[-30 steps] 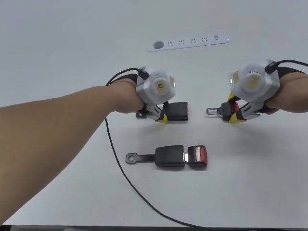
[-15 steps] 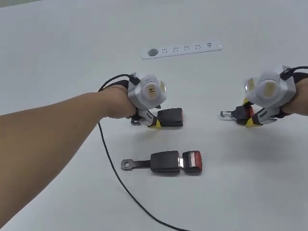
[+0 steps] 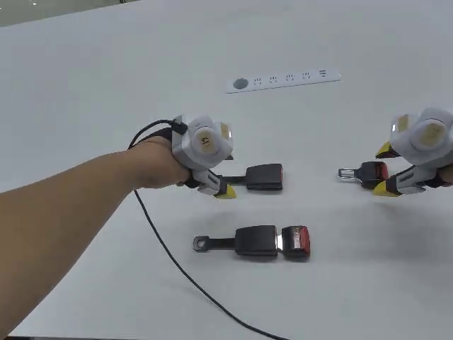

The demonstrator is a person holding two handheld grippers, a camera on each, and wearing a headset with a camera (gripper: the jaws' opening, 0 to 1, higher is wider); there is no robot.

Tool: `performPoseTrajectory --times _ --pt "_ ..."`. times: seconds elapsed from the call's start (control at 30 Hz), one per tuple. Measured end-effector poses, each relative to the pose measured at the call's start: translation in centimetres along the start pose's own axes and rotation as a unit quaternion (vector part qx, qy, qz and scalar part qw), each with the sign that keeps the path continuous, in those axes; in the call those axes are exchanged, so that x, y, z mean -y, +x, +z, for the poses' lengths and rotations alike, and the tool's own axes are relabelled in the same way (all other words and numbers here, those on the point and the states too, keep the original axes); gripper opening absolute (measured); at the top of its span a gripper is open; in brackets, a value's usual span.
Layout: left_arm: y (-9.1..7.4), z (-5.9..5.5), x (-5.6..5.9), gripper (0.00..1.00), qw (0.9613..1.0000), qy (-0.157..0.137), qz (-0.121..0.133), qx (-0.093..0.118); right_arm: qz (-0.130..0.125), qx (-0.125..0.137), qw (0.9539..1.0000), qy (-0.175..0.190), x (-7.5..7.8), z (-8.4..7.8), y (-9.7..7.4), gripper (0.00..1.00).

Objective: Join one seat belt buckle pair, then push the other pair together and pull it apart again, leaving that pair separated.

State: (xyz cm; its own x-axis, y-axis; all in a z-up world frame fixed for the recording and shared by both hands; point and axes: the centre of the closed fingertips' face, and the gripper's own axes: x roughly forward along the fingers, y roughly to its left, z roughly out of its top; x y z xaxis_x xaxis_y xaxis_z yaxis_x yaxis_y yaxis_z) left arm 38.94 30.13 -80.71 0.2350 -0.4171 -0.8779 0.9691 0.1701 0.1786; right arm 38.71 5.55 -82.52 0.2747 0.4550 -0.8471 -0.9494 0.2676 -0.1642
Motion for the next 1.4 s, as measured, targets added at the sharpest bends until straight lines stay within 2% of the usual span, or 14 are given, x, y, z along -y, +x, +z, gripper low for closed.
performPoseTrajectory --times 0.1,0.2,0.23,0.4,0.43,0.57,0.7,0.83,0.97,1.03,1.1,1.17,1.3,1.4 --pt "-0.8 -0.2 0.3 0.55 0.9989 -0.031 0.016 0.032 -0.011 0.018 0.9995 0.025 -0.6 0.2 -0.8 0.52" --pt "-1.8 -0.8 1.7 0.59 0.9979 -0.046 0.012 0.045 -0.011 0.029 0.9988 0.037 -1.8 0.3 -1.8 0.53" --pt "-1.9 -1.2 1.7 0.61 0.9974 -0.051 0.017 0.048 -0.012 0.034 0.9985 0.041 -2.2 0.4 -2.0 0.53" --pt "-4.6 -1.6 2.5 0.65 0.9877 -0.116 0.048 0.092 -0.023 0.055 0.9958 0.070 -4.0 0.6 -3.5 0.61" --pt "-4.9 -1.8 2.7 0.65 0.9869 -0.120 0.050 0.096 -0.025 0.057 0.9953 0.075 -4.4 0.6 -3.7 0.63" --pt "-6.5 -2.8 3.7 0.70 0.9825 -0.141 0.064 0.103 -0.033 0.065 0.9935 0.088 -5.4 0.6 -4.5 0.72" --pt "-8.1 -4.0 4.6 0.77 0.9761 -0.171 0.078 0.109 -0.050 0.081 0.9878 0.124 -5.8 0.7 -5.7 0.83" --pt "-9.2 -4.9 5.2 0.84 0.9671 -0.203 0.095 0.121 -0.055 0.086 0.9838 0.147 -6.6 0.3 -6.5 0.89" --pt "-9.5 -6.1 6.0 0.91 0.9619 -0.226 0.099 0.119 -0.060 0.089 0.9804 0.166 -7.4 -0.2 -7.0 0.93" --pt "-9.8 -7.1 6.2 0.93 0.9554 -0.248 0.107 0.119 -0.059 0.090 0.9787 0.175 -7.8 -0.3 -7.1 0.95" --pt "-10.1 -7.6 6.5 0.96 0.9523 -0.257 0.111 0.122 -0.057 0.086 0.9770 0.187 -8.2 -0.5 -7.0 0.96" --pt "-10.1 -8.1 7.2 1.00 0.9504 -0.266 0.109 0.120 -0.064 0.088 0.9753 0.192 -8.3 -0.5 -7.0 1.00" --pt "-10.2 -8.9 8.2 1.00 0.9504 -0.269 0.110 0.110 -0.065 0.092 0.9732 0.200 -8.9 -0.3 -7.2 1.00" --pt "-10.5 -8.9 8.5 1.00 0.9460 -0.281 0.113 0.117 -0.070 0.100 0.9707 0.207 -9.0 -0.1 -7.3 1.00"
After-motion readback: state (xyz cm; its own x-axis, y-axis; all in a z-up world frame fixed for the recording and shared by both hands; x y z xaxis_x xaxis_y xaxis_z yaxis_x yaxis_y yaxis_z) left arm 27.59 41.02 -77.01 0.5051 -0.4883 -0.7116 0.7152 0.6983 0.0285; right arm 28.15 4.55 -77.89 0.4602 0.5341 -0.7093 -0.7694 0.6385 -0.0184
